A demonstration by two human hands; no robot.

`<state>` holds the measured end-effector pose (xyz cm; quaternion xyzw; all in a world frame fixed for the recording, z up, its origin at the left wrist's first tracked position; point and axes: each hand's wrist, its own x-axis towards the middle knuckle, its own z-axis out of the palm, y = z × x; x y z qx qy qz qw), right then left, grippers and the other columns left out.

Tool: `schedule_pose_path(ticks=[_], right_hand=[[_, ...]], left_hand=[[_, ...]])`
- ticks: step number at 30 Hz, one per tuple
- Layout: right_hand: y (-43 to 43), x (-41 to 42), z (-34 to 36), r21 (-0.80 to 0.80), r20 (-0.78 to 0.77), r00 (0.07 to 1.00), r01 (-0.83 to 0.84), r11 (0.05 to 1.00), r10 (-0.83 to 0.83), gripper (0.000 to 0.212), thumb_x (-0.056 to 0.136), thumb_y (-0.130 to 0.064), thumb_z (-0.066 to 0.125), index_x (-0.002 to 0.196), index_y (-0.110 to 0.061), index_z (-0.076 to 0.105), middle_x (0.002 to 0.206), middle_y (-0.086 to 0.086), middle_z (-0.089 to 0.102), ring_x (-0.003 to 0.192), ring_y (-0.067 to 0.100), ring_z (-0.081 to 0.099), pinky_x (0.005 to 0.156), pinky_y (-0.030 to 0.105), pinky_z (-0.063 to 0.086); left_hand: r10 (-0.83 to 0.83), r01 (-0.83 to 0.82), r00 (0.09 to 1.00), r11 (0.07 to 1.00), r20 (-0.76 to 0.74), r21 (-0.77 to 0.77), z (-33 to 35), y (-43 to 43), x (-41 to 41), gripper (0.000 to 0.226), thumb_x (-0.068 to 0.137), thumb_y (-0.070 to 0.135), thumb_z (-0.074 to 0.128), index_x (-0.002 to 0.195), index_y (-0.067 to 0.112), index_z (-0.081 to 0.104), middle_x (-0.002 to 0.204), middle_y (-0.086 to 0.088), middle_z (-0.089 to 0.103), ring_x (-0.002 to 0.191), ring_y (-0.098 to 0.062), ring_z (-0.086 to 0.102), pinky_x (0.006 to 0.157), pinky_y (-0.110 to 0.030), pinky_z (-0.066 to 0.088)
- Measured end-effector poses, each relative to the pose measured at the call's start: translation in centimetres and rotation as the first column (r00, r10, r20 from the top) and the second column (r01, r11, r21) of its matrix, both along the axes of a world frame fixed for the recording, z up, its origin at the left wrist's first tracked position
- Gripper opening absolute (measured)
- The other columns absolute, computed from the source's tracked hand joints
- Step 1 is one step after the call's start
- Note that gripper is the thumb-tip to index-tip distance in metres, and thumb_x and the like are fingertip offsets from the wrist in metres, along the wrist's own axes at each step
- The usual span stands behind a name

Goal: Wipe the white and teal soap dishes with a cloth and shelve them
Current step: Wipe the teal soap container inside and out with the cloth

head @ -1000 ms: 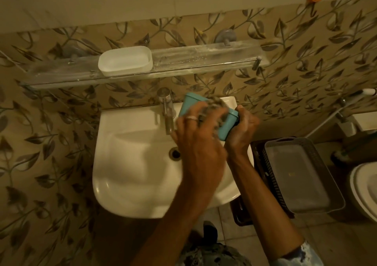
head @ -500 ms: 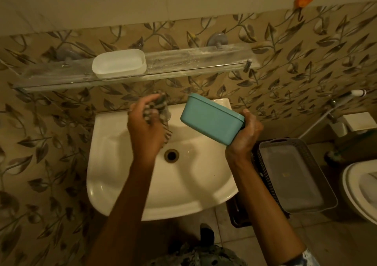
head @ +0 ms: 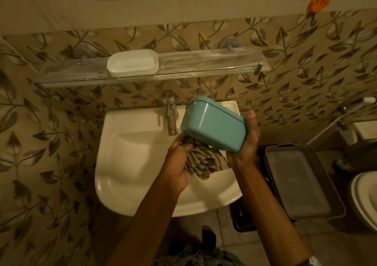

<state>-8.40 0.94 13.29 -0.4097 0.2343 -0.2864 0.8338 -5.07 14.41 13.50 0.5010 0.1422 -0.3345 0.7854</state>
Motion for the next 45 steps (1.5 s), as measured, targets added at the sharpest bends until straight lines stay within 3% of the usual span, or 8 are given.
schedule_pose_path(ticks=[4, 9, 13, 19, 26, 32, 38, 45], right_hand=[[-0.7, -0.3, -1.0, -0.289, -0.032, 0.999, 0.015, 0.957, -0.025, 0.03, 0.093, -0.033, 0.047, 0.075, -0.024, 0.068, 0.081, 0.001, 0.066, 0.076, 0.015, 0.061, 0.062, 0.031, 0.048], [-1.5, -0.4, -1.7, -0.543, -0.011, 0.999, -0.047, 0.839, 0.049, 0.021, 0.099, -0.006, 0.044, 0.107, -0.019, 0.06, 0.105, 0.004, 0.064, 0.098, 0.022, 0.061, 0.08, 0.039, 0.053], [-0.5, 0.0, -1.6, -0.432, 0.019, 0.995, -0.077, 0.899, 0.094, 0.044, 0.089, 0.009, 0.034, 0.09, -0.02, 0.067, 0.089, 0.014, 0.061, 0.085, 0.032, 0.053, 0.074, 0.048, 0.045], [0.1, -0.1, -0.6, -0.124, 0.116, 0.992, -0.027, 0.992, 0.042, 0.035, 0.088, -0.031, 0.039, 0.071, -0.023, 0.068, 0.077, -0.001, 0.061, 0.081, 0.021, 0.051, 0.076, 0.036, 0.042], [0.3, 1.2, 0.4, -0.287, 0.004, 0.996, 0.084, 0.954, -0.086, 0.042, 0.096, -0.037, 0.035, 0.071, -0.034, 0.068, 0.075, -0.006, 0.065, 0.079, 0.019, 0.058, 0.07, 0.036, 0.047], [0.3, 1.4, 0.4, -0.144, -0.028, 0.995, 0.094, 0.985, -0.099, 0.03, 0.087, -0.038, 0.046, 0.066, -0.022, 0.059, 0.071, -0.001, 0.057, 0.068, 0.012, 0.056, 0.059, 0.027, 0.047], [-0.2, 1.6, 0.6, -0.231, -0.047, 0.99, 0.116, 0.966, -0.13, 0.042, 0.088, -0.036, 0.042, 0.05, -0.034, 0.061, 0.053, -0.013, 0.056, 0.053, -0.001, 0.055, 0.05, 0.018, 0.043], [0.1, 2.2, 1.1, -0.357, -0.114, 0.98, 0.113, 0.927, -0.163, 0.044, 0.087, -0.039, 0.039, 0.046, -0.032, 0.054, 0.048, -0.01, 0.055, 0.049, 0.002, 0.055, 0.048, 0.022, 0.042]], left_hand=[[0.096, -0.097, 0.991, 0.995, 0.088, 0.013, 1.8, 0.2, 0.1, 0.035, 0.095, 0.006, 0.041, 0.123, 0.02, 0.057, 0.118, -0.013, 0.066, 0.106, -0.032, 0.063, 0.089, -0.049, 0.051], [0.109, -0.208, 0.891, 0.961, 0.441, 0.183, 3.9, 0.9, 0.3, 0.04, 0.095, 0.001, 0.042, 0.111, 0.033, 0.06, 0.117, 0.001, 0.065, 0.106, -0.018, 0.063, 0.088, -0.043, 0.054], [0.072, -0.299, 0.783, 0.914, 0.618, 0.273, 4.4, 0.1, -0.4, 0.042, 0.094, 0.002, 0.045, 0.104, 0.039, 0.06, 0.108, 0.017, 0.064, 0.101, -0.001, 0.062, 0.089, -0.035, 0.054], [0.034, -0.304, 0.743, 0.906, 0.668, 0.293, 4.4, -0.2, -0.7, 0.039, 0.094, 0.001, 0.045, 0.11, 0.033, 0.059, 0.114, 0.009, 0.062, 0.106, -0.004, 0.06, 0.093, -0.038, 0.053], [0.039, -0.333, 0.733, 0.891, 0.679, 0.308, 4.0, -0.8, -1.3, 0.037, 0.093, 0.001, 0.046, 0.113, 0.029, 0.059, 0.119, 0.002, 0.061, 0.11, -0.009, 0.058, 0.095, -0.042, 0.051], [0.027, -0.345, 0.719, 0.881, 0.695, 0.323, 3.6, -0.8, -1.2, 0.037, 0.093, 0.002, 0.046, 0.113, 0.03, 0.059, 0.117, 0.005, 0.062, 0.106, -0.002, 0.059, 0.092, -0.035, 0.053], [0.013, -0.326, 0.709, 0.892, 0.705, 0.312, 4.1, -0.3, -1.0, 0.039, 0.093, 0.0, 0.046, 0.112, 0.031, 0.059, 0.111, 0.012, 0.062, 0.102, -0.002, 0.061, 0.09, -0.04, 0.054], [-0.055, -0.463, 0.444, 0.841, 0.894, 0.282, 5.9, -0.7, -0.8, 0.033, 0.09, -0.001, 0.049, 0.12, 0.009, 0.058, 0.122, -0.01, 0.054, 0.114, -0.016, 0.054, 0.096, -0.029, 0.049]])
